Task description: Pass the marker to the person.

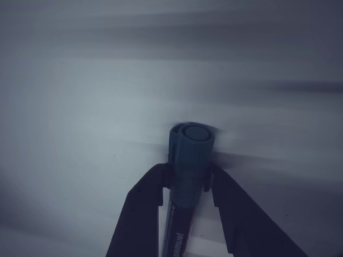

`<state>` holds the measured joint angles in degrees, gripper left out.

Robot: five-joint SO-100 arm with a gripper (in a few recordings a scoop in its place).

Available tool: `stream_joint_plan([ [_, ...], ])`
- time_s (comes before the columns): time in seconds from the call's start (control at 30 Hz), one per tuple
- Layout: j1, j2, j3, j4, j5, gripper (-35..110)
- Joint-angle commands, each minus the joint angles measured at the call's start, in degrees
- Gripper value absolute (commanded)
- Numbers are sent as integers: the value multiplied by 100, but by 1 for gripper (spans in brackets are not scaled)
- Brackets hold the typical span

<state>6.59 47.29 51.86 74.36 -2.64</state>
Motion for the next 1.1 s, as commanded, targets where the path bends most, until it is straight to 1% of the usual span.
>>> stream_joint_plan([
  [0.0, 0, 53, -79, 44, 70, 17],
  [0.17, -105, -70, 105, -202, 97, 22],
  [0.37, -123, -132, 35, -105, 62, 23],
  [0.53, -141, -439, -281, 510, -211, 23],
  [0.6, -132, -501, -325, 606, -229, 23],
  [0.83, -141, -281, 123, 413, -378, -5],
  [1.07, -123, 369, 817, 387, -316, -5],
])
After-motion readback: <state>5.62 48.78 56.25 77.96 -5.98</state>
